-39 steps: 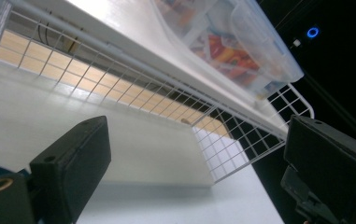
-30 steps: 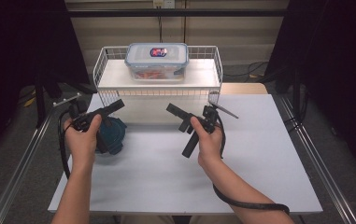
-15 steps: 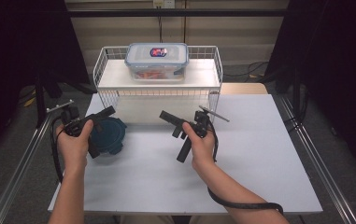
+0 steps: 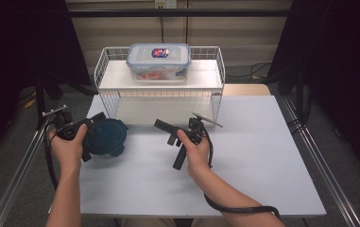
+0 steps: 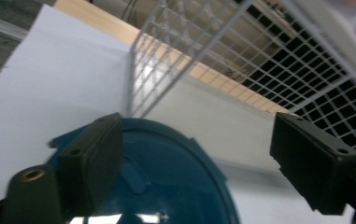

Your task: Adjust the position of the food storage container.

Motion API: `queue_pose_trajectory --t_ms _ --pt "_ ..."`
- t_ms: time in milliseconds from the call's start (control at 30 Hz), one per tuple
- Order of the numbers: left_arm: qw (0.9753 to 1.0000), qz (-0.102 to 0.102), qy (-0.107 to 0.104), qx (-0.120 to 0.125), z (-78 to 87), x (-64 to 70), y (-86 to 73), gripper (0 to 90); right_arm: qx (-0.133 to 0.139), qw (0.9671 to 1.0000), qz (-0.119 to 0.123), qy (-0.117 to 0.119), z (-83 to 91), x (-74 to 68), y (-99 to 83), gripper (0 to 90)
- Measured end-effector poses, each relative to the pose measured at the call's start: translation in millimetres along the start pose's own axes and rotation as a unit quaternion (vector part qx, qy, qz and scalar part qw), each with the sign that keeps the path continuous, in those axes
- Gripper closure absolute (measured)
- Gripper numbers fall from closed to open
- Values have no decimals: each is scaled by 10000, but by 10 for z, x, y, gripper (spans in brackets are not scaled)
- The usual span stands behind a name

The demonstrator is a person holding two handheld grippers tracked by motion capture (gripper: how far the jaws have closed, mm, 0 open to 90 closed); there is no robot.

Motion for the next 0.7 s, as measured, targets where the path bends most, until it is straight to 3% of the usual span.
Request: queue_pose_trajectory --t_ms 67,200,300,400,500,600,667,700 --pt "10000 53 17 9 -24 -22 7 269 8 10000 -14 1 21 -12 10 358" --pt "9996 -76 267 -39 -66 -69 38 410 30 10000 37 -20 80 1 34 351" --pt "9991 -14 413 -68 -101 -132 58 509 32 10000 30 -89 122 24 56 348" --pt "9987 195 448 -117 -136 -210 88 619 64 9999 41 -96 161 47 77 339" --pt "9973 60 720 -154 -154 -276 121 722 29 9999 37 -117 185 72 74 318" --pt "9963 86 835 -202 -170 -310 147 817 6 9999 78 -147 198 104 65 298" --pt "9953 254 913 -174 -186 -349 158 858 -32 9998 62 -174 211 116 58 284" --pt "9947 210 998 -158 -194 -368 162 875 -29 9997 105 -196 219 128 56 278"
Point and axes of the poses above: each handheld gripper's, and its own axes: z roughly backward along the jaws, y roughly out of its top, x roughly to its right, the point moved 4 cm from there along -z, roughly forward along the jaws, and after that the axes turned 9 degrees about -x, right-handed, at the moved point
